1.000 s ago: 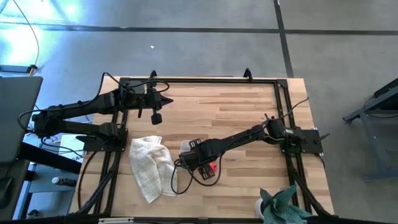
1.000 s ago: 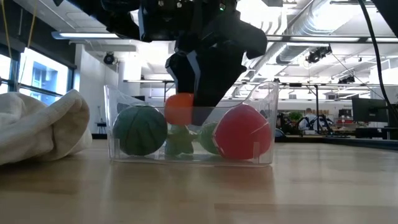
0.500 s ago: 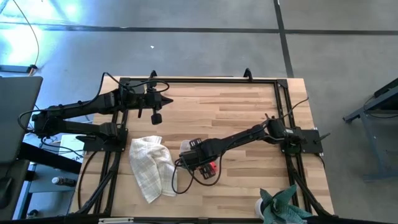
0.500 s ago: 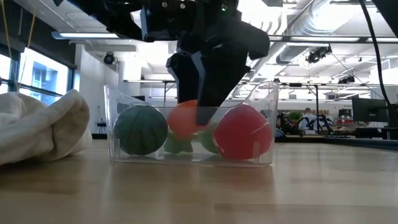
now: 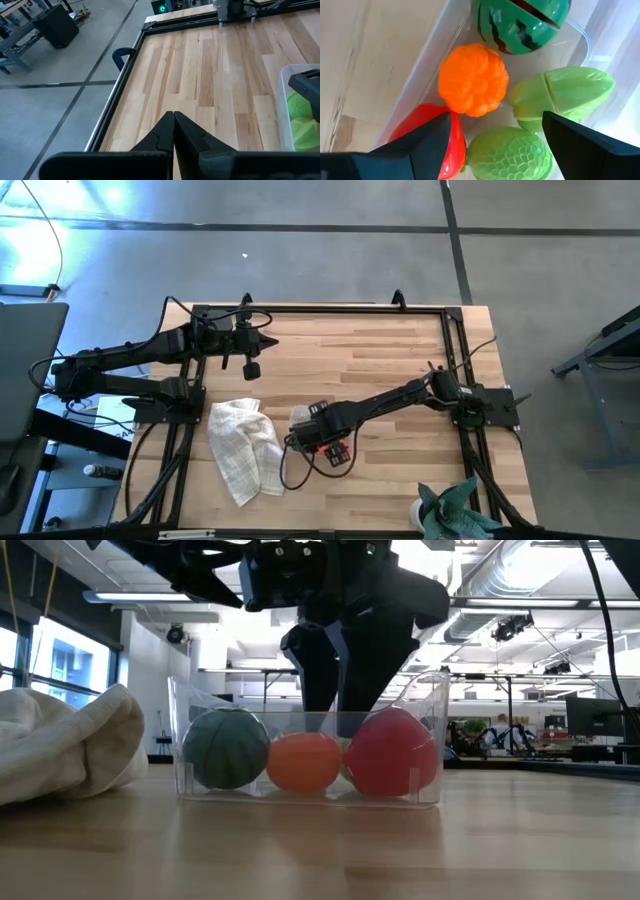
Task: Pick and placing Produce into tupperware
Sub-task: Return to Home Position
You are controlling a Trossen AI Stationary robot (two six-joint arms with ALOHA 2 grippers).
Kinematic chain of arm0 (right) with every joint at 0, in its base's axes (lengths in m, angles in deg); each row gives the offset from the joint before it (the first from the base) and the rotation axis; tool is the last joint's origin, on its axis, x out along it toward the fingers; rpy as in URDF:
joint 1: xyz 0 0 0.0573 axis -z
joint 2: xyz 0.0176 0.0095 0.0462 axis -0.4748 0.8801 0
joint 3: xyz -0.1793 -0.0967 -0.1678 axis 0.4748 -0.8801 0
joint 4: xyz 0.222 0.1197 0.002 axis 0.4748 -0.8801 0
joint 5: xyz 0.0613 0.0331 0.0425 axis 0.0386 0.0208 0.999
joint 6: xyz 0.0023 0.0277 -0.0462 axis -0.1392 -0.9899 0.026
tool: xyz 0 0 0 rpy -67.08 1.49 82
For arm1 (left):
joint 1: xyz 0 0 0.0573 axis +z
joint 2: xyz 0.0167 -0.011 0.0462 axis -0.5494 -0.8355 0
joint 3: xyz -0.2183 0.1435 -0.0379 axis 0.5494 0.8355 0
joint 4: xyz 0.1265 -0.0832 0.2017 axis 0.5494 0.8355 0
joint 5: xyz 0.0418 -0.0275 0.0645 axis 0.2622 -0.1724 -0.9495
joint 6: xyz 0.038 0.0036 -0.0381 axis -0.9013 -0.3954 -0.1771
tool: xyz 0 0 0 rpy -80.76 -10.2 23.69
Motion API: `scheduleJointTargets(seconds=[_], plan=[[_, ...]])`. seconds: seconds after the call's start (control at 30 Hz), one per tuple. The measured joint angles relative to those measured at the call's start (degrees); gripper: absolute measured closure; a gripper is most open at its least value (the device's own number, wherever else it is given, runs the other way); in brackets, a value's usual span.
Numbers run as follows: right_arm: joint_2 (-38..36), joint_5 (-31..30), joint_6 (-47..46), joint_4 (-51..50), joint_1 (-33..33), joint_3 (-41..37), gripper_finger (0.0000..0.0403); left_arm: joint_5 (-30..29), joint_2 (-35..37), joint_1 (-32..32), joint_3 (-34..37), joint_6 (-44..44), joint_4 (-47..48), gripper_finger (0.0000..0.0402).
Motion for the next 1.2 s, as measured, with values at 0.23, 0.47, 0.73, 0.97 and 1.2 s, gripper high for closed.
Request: scheduleJointTargets(seconds=[0.23, 0.47, 0.73, 0.97, 1.2], plan=[[-0.1, 0.0, 0.0, -0.1, -1.3, 0.0, 0.0098, 0.0, 0.0, 0.0, 0.0, 0.0, 0.0, 0.0401], [-0.8, -0.5, 0.0, -0.7, -2.5, 0.1, 0.0112, 0.0, 0.0, 0.0, 0.0, 0.0, 0.0, 0.0401], [-5.1, -1.9, -1.3, -1.1, -1.9, 0.2, 0.0154, 0.0, 0.0, 0.0, 0.0, 0.0, 0.0, 0.0401], [-10.9, -2.7, -5.1, -7.0, -1.8, 0.2, 0.0205, 0.0, 0.0, 0.0, 0.0, 0.0, 0.0, 0.0401], [-20.5, -4.2, -9.9, -12.2, -1.8, 0.2, 0.0282, 0.0, 0.0, 0.0, 0.0, 0.0, 0.0, 0.0401]])
